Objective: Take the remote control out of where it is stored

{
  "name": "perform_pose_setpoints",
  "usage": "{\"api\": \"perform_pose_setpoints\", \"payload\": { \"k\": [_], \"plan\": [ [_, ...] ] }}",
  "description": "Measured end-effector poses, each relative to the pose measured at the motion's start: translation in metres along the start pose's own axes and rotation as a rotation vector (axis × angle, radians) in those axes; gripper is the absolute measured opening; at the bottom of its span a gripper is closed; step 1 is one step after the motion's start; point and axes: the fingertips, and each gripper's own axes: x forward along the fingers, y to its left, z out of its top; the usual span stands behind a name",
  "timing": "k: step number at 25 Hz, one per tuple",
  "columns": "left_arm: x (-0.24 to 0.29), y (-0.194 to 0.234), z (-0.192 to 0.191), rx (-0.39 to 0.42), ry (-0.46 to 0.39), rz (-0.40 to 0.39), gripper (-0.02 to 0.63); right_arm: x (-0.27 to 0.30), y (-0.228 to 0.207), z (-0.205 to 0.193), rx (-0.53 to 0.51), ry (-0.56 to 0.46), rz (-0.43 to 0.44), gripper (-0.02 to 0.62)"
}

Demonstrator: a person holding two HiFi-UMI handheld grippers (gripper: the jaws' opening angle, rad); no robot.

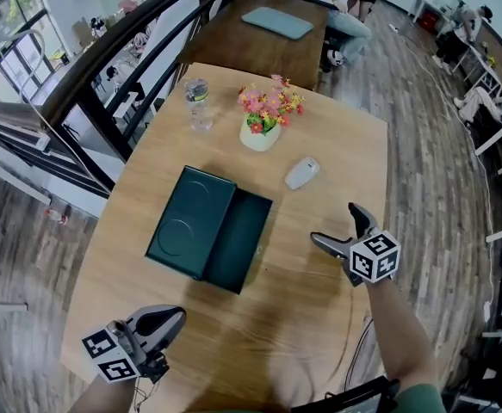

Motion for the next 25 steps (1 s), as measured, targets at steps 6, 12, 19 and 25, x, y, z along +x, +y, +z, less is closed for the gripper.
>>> {"api": "perform_pose_setpoints", "payload": {
  "k": [6,12,19,25],
  "plan": [
    [-0.014,-0.01,0.014,0.051,-0.036,0.007,0.003,-0.026,0.024,0.023,0.056,-0.052,0.003,0.581],
    [-0.036,-0.013,0.029,0.082,-0.059,-0.012,0.003,-0.058,0.048,0.054,0.121,-0.119,-0.002,0.456],
    [-0.056,-0.004,0.046,0.078,-0.064,-0.086,0.003,-0.094,0.063,0.074,0.188,-0.176,-0.074,0.216],
    [-0.093,-0.022,0.059,0.132,-0.047,-0.181,0.003,-0.14,0.116,0.07,0.273,-0.167,-0.157,0.008]
  ]
}}
